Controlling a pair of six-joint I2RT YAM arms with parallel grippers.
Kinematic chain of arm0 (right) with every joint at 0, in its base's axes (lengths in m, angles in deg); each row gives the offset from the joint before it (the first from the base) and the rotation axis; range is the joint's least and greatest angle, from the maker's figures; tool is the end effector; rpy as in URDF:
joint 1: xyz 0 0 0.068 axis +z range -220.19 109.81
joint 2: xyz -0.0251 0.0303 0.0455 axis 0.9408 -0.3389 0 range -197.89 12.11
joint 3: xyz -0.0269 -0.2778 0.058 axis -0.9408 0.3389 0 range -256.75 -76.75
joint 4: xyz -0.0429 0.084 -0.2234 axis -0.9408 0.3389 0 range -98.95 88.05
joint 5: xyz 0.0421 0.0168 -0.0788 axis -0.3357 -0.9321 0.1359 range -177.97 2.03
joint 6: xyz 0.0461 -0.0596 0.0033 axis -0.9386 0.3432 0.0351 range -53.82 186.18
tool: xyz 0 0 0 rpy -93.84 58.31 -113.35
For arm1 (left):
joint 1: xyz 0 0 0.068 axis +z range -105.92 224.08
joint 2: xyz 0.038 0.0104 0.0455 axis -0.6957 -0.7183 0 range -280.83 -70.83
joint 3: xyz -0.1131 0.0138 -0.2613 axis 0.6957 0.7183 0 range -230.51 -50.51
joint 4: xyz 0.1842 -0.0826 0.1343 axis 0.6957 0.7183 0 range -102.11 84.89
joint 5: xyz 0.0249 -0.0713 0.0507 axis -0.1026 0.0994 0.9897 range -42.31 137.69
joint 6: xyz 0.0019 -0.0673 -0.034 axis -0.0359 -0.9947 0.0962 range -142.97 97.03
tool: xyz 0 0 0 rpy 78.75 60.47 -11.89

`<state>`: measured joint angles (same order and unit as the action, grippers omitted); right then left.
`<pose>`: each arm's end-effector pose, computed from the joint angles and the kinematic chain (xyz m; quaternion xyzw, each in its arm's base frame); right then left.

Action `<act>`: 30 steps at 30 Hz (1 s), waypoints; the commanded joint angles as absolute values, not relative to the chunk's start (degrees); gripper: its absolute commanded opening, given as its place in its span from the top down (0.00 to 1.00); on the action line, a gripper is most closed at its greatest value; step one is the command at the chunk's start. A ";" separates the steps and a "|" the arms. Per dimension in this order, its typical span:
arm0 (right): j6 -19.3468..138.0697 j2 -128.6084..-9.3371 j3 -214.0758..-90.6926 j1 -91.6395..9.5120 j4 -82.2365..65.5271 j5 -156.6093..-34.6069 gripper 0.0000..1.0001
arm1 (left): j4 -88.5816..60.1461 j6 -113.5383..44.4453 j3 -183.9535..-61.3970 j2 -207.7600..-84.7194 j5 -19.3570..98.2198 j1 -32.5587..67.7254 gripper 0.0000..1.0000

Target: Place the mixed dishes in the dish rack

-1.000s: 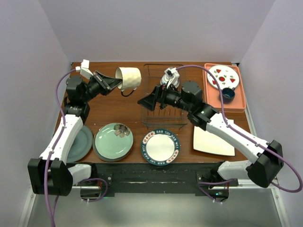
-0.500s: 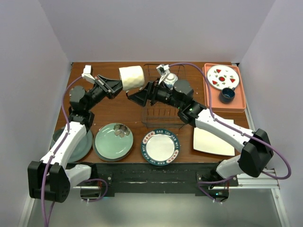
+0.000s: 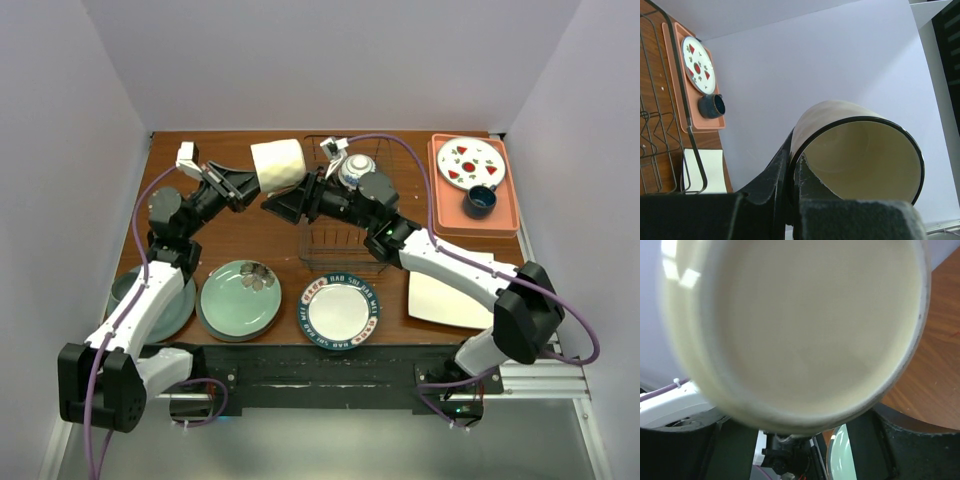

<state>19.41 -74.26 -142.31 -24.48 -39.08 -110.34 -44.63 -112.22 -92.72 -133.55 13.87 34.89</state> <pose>0.2375 0.2780 0.3874 -0.1420 0.6364 0.6269 0.4264 0.2400 -0.0746 0.3633 -0.2141 0.6063 -0.6827 0.3471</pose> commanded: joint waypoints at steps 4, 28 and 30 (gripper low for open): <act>17.13 -74.55 -144.43 -23.52 -44.19 -110.12 0.40 | -50.70 -115.16 -92.08 -131.48 14.56 34.33 1.00; 18.27 -72.00 -144.25 -23.52 -41.12 -104.84 1.00 | -47.28 -111.84 -92.25 -131.74 13.51 34.33 0.76; 18.45 -71.48 -144.34 -23.43 -40.59 -104.40 1.00 | -44.29 -108.94 -93.74 -131.31 13.50 34.33 0.60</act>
<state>14.60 -73.89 -142.05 -22.88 -40.46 -107.69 -46.24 -114.27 -90.25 -132.98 14.44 34.30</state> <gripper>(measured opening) 0.187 0.273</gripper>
